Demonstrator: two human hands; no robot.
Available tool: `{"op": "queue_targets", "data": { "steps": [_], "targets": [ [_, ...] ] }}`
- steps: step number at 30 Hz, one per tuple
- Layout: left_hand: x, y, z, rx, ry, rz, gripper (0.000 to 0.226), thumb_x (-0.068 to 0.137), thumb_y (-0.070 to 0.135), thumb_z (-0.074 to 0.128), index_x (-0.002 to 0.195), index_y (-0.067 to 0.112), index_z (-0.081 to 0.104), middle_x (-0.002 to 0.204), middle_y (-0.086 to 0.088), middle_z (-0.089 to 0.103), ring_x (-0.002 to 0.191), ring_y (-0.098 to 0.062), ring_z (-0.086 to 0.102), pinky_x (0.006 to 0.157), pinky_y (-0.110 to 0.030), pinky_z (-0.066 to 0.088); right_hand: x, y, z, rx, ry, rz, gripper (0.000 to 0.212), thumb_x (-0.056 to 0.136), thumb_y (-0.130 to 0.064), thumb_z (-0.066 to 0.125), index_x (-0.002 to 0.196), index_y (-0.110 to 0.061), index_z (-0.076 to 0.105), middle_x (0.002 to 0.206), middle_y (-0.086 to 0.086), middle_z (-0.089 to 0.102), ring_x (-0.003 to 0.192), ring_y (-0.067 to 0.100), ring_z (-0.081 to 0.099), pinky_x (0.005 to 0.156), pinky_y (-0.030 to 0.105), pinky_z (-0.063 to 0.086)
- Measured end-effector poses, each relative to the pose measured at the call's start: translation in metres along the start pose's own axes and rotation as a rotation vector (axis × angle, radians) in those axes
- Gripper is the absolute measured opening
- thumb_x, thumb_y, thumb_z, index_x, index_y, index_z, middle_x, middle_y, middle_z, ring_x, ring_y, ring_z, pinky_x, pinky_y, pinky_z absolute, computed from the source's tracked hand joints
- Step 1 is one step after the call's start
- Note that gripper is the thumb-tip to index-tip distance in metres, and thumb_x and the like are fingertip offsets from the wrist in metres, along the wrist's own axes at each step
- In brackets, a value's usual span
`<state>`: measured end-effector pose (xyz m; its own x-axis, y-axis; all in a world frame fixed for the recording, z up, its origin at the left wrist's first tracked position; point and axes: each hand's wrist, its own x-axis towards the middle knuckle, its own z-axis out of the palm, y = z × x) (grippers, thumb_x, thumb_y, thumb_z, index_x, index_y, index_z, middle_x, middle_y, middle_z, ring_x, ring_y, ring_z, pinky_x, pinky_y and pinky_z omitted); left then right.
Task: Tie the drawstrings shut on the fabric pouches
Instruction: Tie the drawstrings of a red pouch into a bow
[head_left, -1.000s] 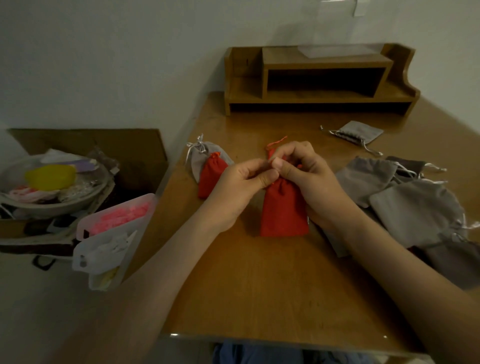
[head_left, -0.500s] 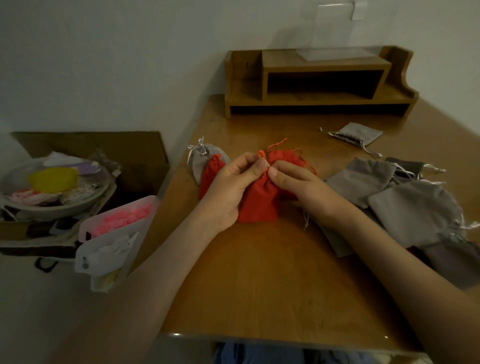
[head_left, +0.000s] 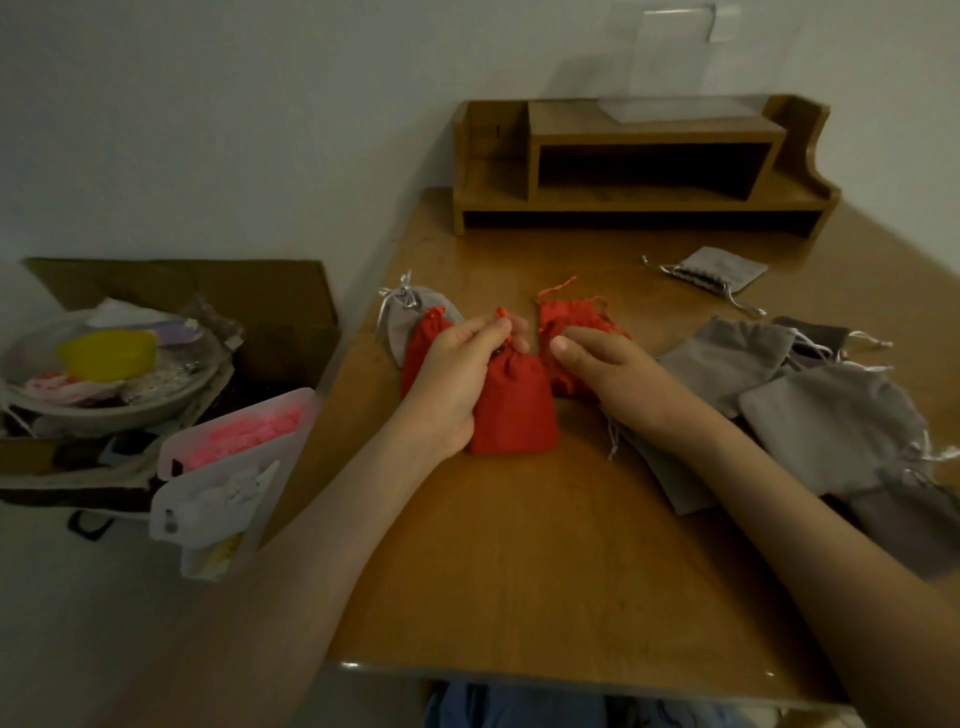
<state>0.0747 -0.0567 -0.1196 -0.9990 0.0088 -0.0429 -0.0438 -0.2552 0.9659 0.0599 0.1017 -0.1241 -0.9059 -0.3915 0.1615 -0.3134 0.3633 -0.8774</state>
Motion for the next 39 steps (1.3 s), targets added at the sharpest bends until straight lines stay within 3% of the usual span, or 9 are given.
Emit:
{"op": "queue_targets", "data": {
  "steps": [3, 5, 8, 12, 16, 21, 25, 31, 39],
  "targets": [
    [0.002, -0.004, -0.003, 0.107, 0.071, 0.071, 0.023, 0.099, 0.018, 0.048, 0.083, 0.016, 0.064, 0.067, 0.006, 0.064, 0.067, -0.009, 0.058, 0.069, -0.028, 0.047, 0.001, 0.004, -0.003, -0.010, 0.015, 0.027, 0.026, 0.098, -0.028, 0.050, 0.075, -0.019, 0.052, 0.069, -0.001, 0.045, 0.065, 0.010, 0.042, 0.068, 0.036, 0.034],
    [0.001, -0.004, -0.004, 0.098, 0.036, 0.089, 0.023, 0.099, 0.019, 0.048, 0.084, 0.017, 0.065, 0.070, 0.006, 0.065, 0.068, -0.009, 0.059, 0.070, -0.028, 0.048, 0.001, 0.005, -0.002, 0.059, -0.006, 0.061, 0.017, 0.098, -0.033, 0.050, 0.090, -0.021, 0.060, 0.084, -0.002, 0.058, 0.079, 0.013, 0.054, 0.078, 0.041, 0.044],
    [-0.001, -0.003, -0.001, 0.063, -0.068, 0.081, 0.021, 0.099, 0.016, 0.047, 0.085, 0.014, 0.063, 0.071, 0.005, 0.064, 0.066, -0.007, 0.060, 0.068, -0.023, 0.049, -0.001, 0.000, 0.001, 0.161, -0.085, 0.106, 0.022, 0.100, -0.030, 0.045, 0.117, -0.029, 0.060, 0.116, -0.006, 0.064, 0.108, 0.010, 0.060, 0.098, 0.033, 0.047],
    [-0.002, -0.004, 0.000, 0.075, -0.097, 0.107, 0.021, 0.099, 0.014, 0.046, 0.085, 0.015, 0.062, 0.068, 0.009, 0.064, 0.066, -0.003, 0.060, 0.068, -0.019, 0.048, -0.001, -0.005, 0.000, 0.233, -0.115, 0.169, 0.027, 0.097, -0.029, 0.050, 0.114, -0.014, 0.065, 0.123, 0.007, 0.061, 0.116, 0.021, 0.057, 0.107, 0.044, 0.040],
    [-0.003, -0.003, 0.000, 0.110, -0.090, 0.128, 0.021, 0.099, 0.014, 0.046, 0.089, 0.015, 0.065, 0.068, 0.010, 0.065, 0.068, -0.002, 0.061, 0.066, -0.016, 0.049, -0.003, -0.004, -0.004, 0.397, -0.110, 0.211, 0.030, 0.087, -0.031, 0.057, 0.108, -0.011, 0.067, 0.112, 0.008, 0.070, 0.107, 0.022, 0.064, 0.101, 0.040, 0.046],
    [-0.001, -0.006, -0.001, 0.140, -0.011, 0.088, 0.009, 0.094, 0.015, 0.056, 0.099, 0.017, 0.064, 0.070, 0.009, 0.069, 0.066, -0.001, 0.064, 0.062, -0.015, 0.050, 0.000, -0.006, -0.003, 0.301, 0.014, 0.221, 0.040, 0.097, -0.028, 0.052, 0.105, 0.011, 0.059, 0.094, 0.023, 0.064, 0.085, 0.029, 0.060, 0.080, 0.038, 0.050],
    [0.002, -0.011, -0.003, 0.247, 0.069, 0.185, 0.008, 0.089, 0.019, 0.065, 0.095, 0.021, 0.059, 0.079, 0.003, 0.073, 0.078, -0.010, 0.068, 0.072, -0.024, 0.052, 0.000, -0.006, -0.006, 0.512, 0.084, 0.246, 0.028, 0.097, -0.021, 0.049, 0.074, -0.010, 0.060, 0.066, 0.001, 0.062, 0.060, 0.012, 0.059, 0.054, 0.020, 0.045],
    [0.005, -0.018, -0.008, 0.431, 0.115, 0.270, 0.006, 0.088, 0.024, 0.067, 0.085, 0.029, 0.068, 0.083, 0.005, 0.074, 0.083, -0.011, 0.069, 0.083, -0.037, 0.055, -0.001, -0.004, -0.003, 0.475, -0.055, 0.123, 0.021, 0.099, -0.014, 0.044, 0.083, -0.013, 0.058, 0.073, -0.001, 0.057, 0.065, 0.009, 0.051, 0.062, 0.019, 0.043],
    [0.009, -0.025, -0.010, 0.503, 0.066, 0.279, 0.014, 0.092, 0.021, 0.061, 0.093, 0.031, 0.071, 0.091, 0.004, 0.074, 0.091, -0.013, 0.068, 0.086, -0.039, 0.054, 0.001, -0.001, 0.005, 0.098, 0.035, -0.061, 0.011, 0.096, -0.011, 0.053, 0.092, -0.014, 0.063, 0.080, -0.006, 0.059, 0.073, 0.006, 0.054, 0.068, 0.020, 0.043]
  ]
}}
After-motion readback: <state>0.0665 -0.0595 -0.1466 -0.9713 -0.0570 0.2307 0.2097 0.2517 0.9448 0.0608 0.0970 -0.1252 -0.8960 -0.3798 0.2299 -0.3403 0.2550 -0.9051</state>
